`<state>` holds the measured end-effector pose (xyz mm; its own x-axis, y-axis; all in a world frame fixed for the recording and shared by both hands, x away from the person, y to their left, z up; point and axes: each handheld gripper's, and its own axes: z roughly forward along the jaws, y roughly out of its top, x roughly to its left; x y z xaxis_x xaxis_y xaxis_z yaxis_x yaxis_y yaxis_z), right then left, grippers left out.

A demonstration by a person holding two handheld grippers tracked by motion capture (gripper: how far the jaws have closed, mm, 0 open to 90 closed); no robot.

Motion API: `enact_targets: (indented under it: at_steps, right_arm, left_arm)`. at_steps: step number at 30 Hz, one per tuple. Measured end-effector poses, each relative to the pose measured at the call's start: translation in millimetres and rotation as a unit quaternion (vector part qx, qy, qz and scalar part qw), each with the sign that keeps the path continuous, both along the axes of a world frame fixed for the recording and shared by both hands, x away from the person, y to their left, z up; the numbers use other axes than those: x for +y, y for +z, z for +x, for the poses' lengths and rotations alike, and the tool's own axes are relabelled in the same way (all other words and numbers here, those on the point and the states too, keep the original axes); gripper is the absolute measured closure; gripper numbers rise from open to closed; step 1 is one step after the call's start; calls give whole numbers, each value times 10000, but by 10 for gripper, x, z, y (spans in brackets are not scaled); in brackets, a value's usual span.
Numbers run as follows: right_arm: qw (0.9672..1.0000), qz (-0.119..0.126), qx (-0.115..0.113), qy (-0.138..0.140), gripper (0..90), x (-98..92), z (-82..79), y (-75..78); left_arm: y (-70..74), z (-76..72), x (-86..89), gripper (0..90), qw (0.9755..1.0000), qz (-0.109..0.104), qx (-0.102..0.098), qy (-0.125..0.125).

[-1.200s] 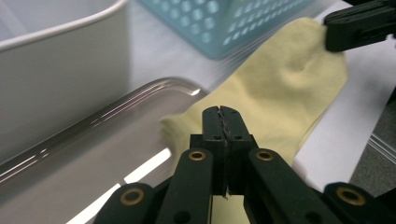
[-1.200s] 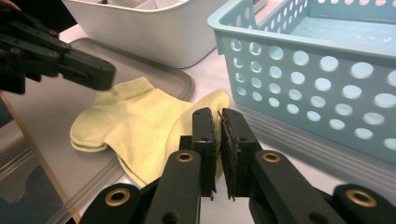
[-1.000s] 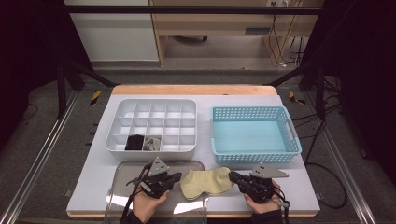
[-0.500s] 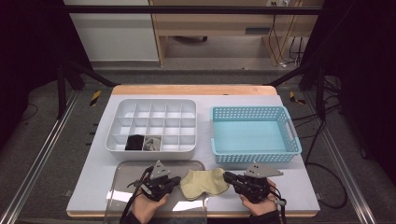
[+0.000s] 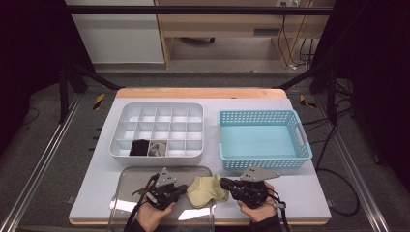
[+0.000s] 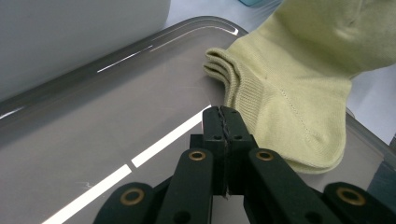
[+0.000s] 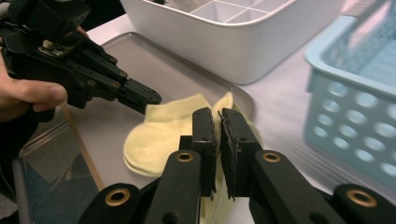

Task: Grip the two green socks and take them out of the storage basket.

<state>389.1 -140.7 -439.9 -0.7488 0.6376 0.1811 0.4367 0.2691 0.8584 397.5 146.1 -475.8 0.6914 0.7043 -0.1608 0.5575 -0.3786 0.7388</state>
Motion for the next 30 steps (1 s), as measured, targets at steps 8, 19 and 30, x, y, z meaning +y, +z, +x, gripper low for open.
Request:
enact_targets:
  at_steps: [8,19,30]
  right_arm:
    - [9997,-122,37,232,846,236,48,13]
    - [9972,-360,174,637,846,596,55,-99]
    - [9955,-611,252,684,839,773,50,-276]
  left_arm:
    - [-3,-24,-12,893,10000,-37,41,-44]
    - [-16,-38,-17,894,9999,-54,82,-77]
    - [-20,-30,9,894,9998,-126,135,-47]
